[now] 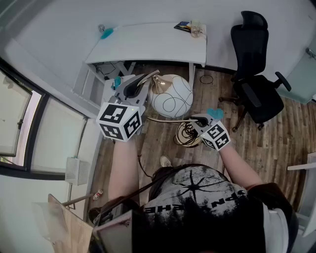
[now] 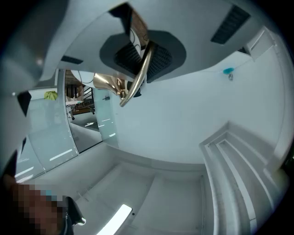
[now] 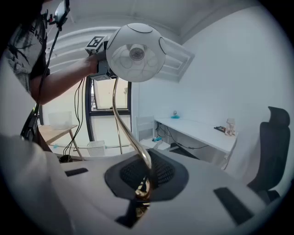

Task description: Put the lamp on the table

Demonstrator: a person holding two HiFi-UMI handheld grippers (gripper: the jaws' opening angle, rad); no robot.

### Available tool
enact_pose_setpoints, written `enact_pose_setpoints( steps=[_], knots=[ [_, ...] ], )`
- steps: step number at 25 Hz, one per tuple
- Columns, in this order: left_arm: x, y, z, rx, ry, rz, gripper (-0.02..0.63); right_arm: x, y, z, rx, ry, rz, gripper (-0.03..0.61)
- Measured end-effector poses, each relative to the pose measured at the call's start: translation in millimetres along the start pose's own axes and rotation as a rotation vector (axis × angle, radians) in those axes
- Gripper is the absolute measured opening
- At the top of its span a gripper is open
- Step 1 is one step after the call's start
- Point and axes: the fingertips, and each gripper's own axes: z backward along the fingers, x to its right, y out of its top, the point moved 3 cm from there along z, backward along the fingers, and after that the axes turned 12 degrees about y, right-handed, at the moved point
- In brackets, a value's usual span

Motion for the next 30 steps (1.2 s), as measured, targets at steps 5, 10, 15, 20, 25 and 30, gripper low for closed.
enact_pose_setpoints(
  steps=[5, 10, 15, 20, 25, 30],
  knots=[
    [1, 2, 0, 0.003, 0.001, -0.003, 0.029, 0, 2, 2, 0.003, 0.0, 0.001, 0.017],
    [2, 3, 1, 0.002, -0.003, -0.002, 0.029, -1, 2, 3, 0.002, -0.002, -0.002, 0.017],
    [3, 8, 2, 0.005, -0.007, -0.01, 0.029, -3, 6, 4, 0.007, -0.008, -0.008, 0.017],
    [15, 8, 4, 0.012, -0.007, -0.014, 0.029, -1, 1, 12, 0.017, -0.019, 0.004, 0.017],
    [19, 10, 7, 0.013, 0.0, -0.015, 0.029, 0, 1, 16, 0.021, -0.019, 0.014, 0.017],
    [28, 8, 9, 0.017, 0.006, -0.022, 0.029, 0, -4, 20, 0.03, -0.017, 0.021, 0.017]
  ],
)
